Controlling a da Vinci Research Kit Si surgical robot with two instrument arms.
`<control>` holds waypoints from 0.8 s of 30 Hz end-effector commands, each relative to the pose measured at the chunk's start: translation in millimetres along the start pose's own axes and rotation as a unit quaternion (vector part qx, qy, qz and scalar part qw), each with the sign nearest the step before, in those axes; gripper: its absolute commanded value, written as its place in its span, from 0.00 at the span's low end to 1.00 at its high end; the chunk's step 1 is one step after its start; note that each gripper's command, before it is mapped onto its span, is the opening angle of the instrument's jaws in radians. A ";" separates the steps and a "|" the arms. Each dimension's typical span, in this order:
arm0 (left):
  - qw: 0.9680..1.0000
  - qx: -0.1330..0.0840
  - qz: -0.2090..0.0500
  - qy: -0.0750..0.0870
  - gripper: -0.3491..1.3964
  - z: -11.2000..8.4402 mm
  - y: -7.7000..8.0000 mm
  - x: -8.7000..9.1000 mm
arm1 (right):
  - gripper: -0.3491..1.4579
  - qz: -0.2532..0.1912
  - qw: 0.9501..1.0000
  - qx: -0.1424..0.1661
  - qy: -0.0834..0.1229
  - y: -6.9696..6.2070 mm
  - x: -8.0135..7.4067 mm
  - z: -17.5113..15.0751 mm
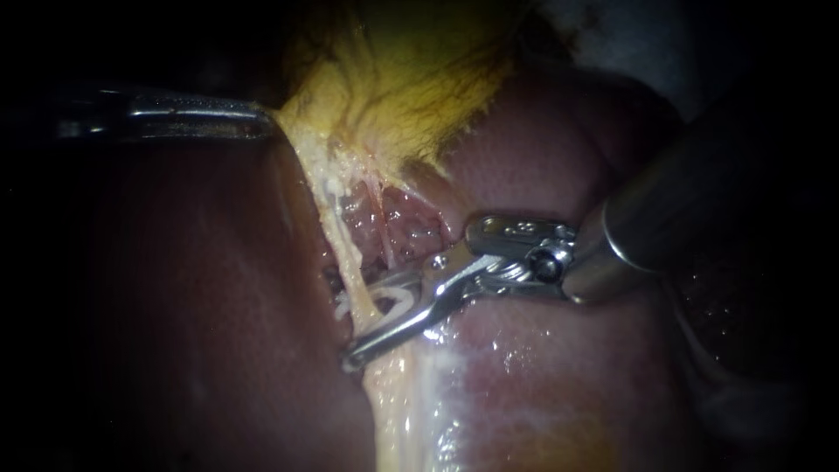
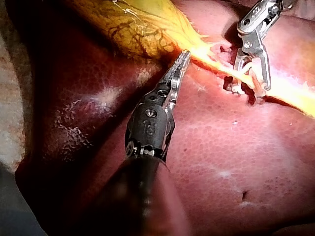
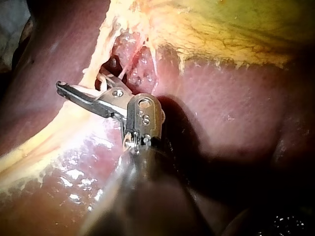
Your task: Clipping second clip left tube
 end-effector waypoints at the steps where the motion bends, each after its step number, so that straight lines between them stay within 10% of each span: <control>1: 1.000 0.000 0.000 0.000 0.00 0.0 0.0 0.0 | 0.50 -0.001 1.000 0.004 0.005 -0.1 0.1 0.1; 7: 1.000 0.000 0.000 0.000 0.00 0.0 0.0 0.0 | 0.50 0.002 0.999 0.034 0.029 -0.4 0.5 1.2; 24: 1.000 0.000 0.000 0.000 0.00 0.0 0.0 0.0 | 0.42 -0.013 0.996 0.090 0.008 -1.3 0.7 1.9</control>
